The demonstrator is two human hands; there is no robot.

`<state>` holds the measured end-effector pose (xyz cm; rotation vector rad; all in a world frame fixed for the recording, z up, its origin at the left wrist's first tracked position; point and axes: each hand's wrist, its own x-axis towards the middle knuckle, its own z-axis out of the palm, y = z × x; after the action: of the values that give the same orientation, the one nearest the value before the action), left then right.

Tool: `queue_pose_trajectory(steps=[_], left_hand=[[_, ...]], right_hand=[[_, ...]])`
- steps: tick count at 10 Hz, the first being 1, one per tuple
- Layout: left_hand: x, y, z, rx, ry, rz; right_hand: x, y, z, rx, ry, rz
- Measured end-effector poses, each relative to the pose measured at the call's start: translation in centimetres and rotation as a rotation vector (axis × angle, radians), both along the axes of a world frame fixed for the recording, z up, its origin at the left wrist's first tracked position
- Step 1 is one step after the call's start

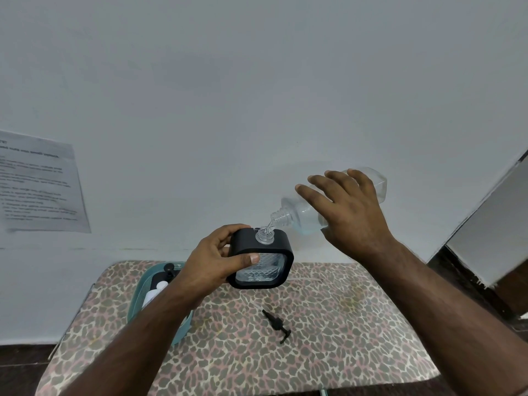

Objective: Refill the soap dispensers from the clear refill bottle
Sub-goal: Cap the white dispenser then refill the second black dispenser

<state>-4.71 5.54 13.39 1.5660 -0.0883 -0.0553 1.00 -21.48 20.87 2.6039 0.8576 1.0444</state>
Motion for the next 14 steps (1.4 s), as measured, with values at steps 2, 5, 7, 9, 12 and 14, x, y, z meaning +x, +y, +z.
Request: queue_pose_trajectory(steps=[2, 5, 7, 9, 12, 14], left_hand=[[-0.05, 0.03, -0.03, -0.011, 0.006, 0.001], [0.02, 0.11, -0.16, -0.021, -0.003, 0.006], [0.23, 0.05, -0.29, -0.031, -0.007, 0.0], [0.27, -0.03, -0.17, -0.028, -0.014, -0.005], [0.24, 0.1, -0.27, -0.021, -0.019, -0.006], [0.19, 0.04, -0.27, -0.02, -0.014, -0.005]], right_hand=[[0.0, 0.15, 0.07, 0.001, -0.019, 0.009], [0.07, 0.25, 0.22, -0.01, -0.044, 0.013], [0.08, 0.17, 0.21, -0.018, -0.051, 0.011], [0.19, 0.14, 0.25, -0.023, -0.074, 0.01], [0.23, 0.16, 0.36, -0.031, -0.087, 0.008], [0.24, 0.12, 0.49, -0.048, -0.121, 0.017]])
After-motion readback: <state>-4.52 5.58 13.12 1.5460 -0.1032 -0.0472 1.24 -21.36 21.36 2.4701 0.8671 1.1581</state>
